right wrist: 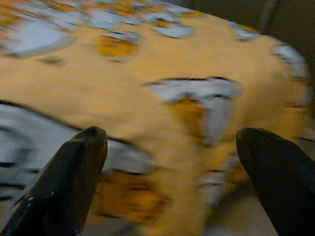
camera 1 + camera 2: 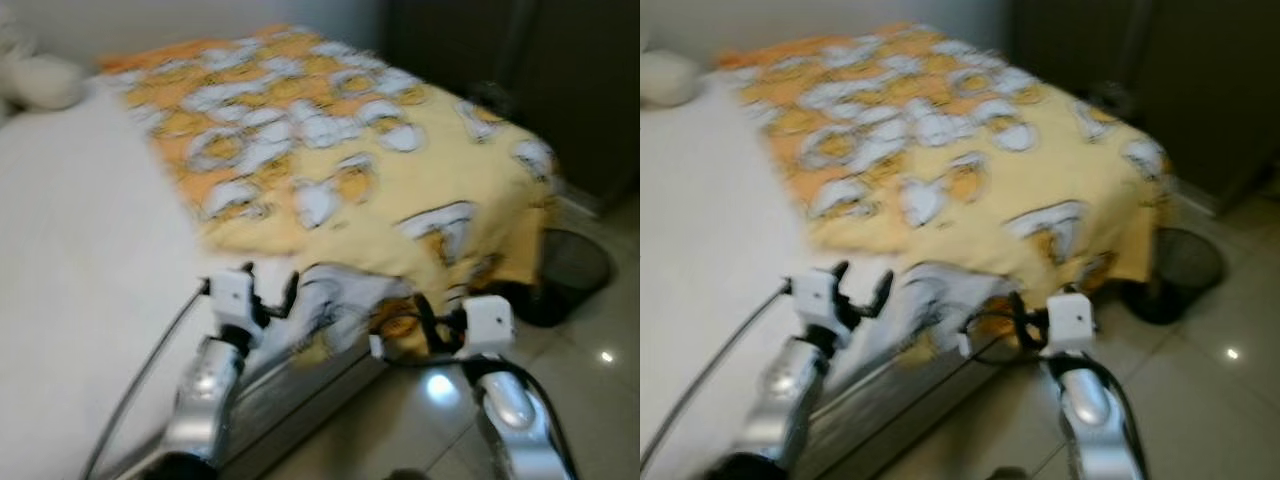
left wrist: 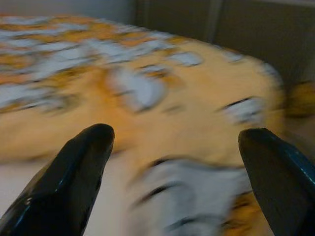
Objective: Clean up the room
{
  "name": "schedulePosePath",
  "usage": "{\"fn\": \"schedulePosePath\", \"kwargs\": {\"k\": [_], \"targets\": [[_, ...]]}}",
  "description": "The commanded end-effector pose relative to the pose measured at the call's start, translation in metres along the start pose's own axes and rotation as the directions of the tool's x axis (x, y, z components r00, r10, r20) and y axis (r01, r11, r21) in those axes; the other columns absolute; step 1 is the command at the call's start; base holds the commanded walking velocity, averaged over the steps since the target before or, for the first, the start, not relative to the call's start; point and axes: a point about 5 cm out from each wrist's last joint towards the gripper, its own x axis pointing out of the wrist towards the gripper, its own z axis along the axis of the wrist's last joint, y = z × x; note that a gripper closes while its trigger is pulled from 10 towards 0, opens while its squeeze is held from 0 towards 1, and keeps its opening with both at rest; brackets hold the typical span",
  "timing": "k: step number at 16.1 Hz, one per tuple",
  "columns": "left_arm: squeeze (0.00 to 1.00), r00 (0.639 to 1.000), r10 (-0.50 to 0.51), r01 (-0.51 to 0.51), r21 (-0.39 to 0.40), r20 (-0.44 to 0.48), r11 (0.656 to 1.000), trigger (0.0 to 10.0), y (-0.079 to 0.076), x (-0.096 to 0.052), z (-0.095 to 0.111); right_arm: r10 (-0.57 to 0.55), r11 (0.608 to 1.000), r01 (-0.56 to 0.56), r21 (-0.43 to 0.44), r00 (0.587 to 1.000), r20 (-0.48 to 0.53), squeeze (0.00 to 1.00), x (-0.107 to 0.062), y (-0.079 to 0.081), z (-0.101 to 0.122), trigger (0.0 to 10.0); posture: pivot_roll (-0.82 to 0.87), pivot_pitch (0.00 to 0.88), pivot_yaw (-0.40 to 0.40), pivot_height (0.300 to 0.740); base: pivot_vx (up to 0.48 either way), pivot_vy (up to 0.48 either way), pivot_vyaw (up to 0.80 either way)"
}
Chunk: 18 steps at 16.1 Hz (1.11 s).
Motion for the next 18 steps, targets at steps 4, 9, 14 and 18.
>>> {"fn": "schedulePosePath", "kwargs": {"k": [4,9,14,18], "targets": [[0.00,0.952,0.268,-0.247,0.143,-0.151,0.958,10.0,0.050,0.005,-0.013,0.101,0.995,-0.101,0.006,0.995,0.001,0.00,0.001,0.016,0.000,10.0,-0.23,0.000,0.065,0.740,0.162,-0.083,-0.16],[0.00,0.894,0.391,-0.343,0.227,-0.218,0.912,10.0,0.075,0.002,-0.024,0.161,0.987,-0.161,0.014,0.987,0.010,0.00,-0.008,0.018,0.004,10.0,-0.25,0.040,0.036,0.740,0.000,0.000,0.00],[0.00,0.886,0.407,-0.354,0.244,-0.221,0.903,10.0,0.072,0.001,-0.032,0.276,0.961,-0.277,-0.019,0.961,-0.027,0.00,-0.035,0.023,0.005,10.0,-0.29,0.128,-0.007,0.740,0.000,0.000,0.00],[0.00,0.886,0.400,-0.353,0.217,-0.235,0.910,10.0,0.062,0.002,-0.040,0.303,0.952,-0.305,-0.025,0.951,-0.067,0.00,-0.051,0.018,0.006,10.0,-0.33,0.173,-0.047,0.740,0.000,0.000,0.00]]}}
